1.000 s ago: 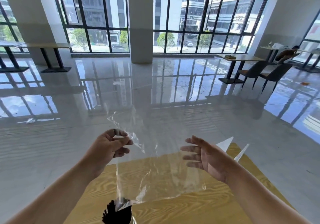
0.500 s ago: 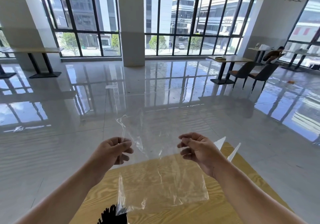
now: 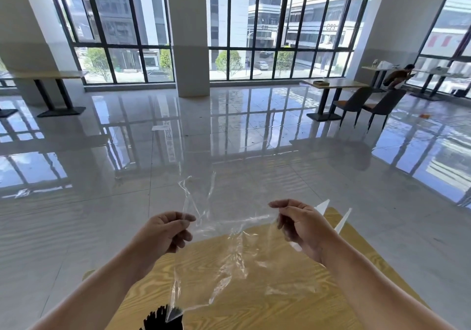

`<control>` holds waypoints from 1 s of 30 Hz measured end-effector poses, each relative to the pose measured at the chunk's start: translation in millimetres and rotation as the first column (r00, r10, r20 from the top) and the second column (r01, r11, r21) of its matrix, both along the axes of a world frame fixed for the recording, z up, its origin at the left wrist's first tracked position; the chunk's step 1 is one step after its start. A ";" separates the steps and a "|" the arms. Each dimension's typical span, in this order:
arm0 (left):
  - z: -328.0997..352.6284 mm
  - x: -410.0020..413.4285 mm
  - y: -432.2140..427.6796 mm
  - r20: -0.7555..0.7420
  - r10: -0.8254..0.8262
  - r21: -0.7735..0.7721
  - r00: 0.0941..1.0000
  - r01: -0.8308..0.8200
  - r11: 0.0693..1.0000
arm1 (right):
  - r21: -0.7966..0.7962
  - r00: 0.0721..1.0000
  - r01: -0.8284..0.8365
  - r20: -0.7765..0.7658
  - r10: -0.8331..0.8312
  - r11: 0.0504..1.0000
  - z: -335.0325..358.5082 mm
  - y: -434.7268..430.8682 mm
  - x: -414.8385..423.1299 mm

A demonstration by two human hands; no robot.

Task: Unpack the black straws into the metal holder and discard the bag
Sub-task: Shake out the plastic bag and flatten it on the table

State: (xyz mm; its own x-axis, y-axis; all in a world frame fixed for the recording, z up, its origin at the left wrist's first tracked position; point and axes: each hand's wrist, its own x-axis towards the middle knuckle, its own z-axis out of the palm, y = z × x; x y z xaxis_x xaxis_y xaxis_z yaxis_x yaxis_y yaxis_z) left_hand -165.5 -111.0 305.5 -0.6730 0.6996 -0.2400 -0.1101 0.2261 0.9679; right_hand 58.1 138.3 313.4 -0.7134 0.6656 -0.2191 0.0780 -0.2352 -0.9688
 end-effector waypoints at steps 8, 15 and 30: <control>3.5 11.3 18.4 0.067 0.006 0.029 0.998 -0.008 1.000 | -0.076 0.999 -0.044 -0.022 0.042 0.996 -0.2 12.9 7.4; -1.7 11.0 20.4 0.117 0.013 0.045 0.993 -0.019 0.999 | -0.106 0.996 -0.062 -0.067 0.056 0.992 -0.9 17.3 9.9; -4.6 20.8 20.8 0.208 0.112 0.057 0.972 -0.126 0.990 | -0.124 0.995 -0.097 -0.041 0.092 0.988 5.9 13.3 25.2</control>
